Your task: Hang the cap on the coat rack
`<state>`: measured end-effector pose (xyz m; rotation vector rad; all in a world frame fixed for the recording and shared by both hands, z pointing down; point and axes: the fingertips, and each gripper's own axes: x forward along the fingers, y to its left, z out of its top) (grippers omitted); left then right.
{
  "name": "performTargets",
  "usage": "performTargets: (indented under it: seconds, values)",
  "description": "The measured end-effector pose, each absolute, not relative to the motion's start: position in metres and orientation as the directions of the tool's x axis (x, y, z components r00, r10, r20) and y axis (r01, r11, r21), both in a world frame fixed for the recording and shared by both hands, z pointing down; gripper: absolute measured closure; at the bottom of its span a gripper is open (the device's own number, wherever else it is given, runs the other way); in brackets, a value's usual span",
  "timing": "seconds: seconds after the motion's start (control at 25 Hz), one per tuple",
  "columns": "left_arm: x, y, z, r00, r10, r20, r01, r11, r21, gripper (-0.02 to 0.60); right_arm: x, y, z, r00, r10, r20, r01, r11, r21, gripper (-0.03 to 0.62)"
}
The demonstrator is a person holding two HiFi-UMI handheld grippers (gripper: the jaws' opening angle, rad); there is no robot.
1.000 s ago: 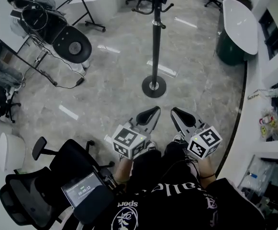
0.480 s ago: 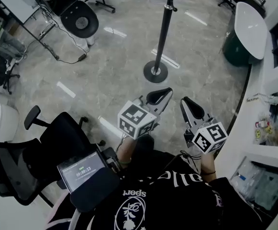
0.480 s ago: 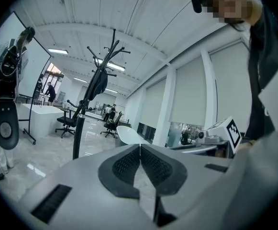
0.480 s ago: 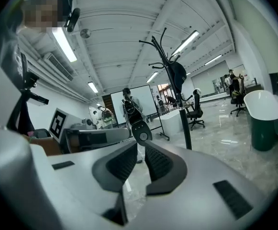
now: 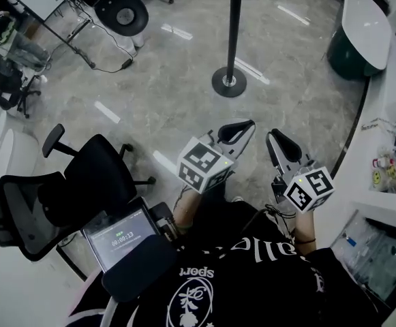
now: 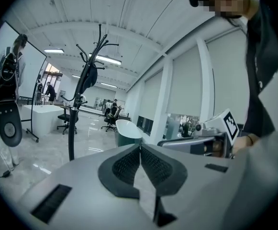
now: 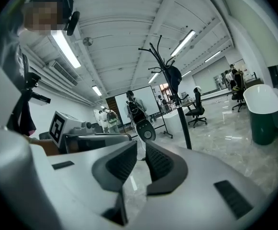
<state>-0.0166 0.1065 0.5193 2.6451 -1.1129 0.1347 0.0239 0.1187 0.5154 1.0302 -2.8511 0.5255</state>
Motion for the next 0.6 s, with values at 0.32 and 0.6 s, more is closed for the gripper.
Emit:
performTargets:
  seconds: [0.32, 0.6]
  values:
    - [0.025, 0.165, 0.524, 0.676, -0.703, 0.223, -0.737, -0.631, 0.244, 0.578, 0.055, 0.171, 0.525, -0.812, -0.553, 0.186, -0.583, 0.757, -0.296, 0.546]
    - [0.038, 0.209, 0.528, 0.663, -0.716, 0.218, -0.748, -0.624, 0.227, 0.578, 0.065, 0.213, 0.528, -0.829, -0.53, 0.18, -0.559, 0.776, -0.292, 0.546]
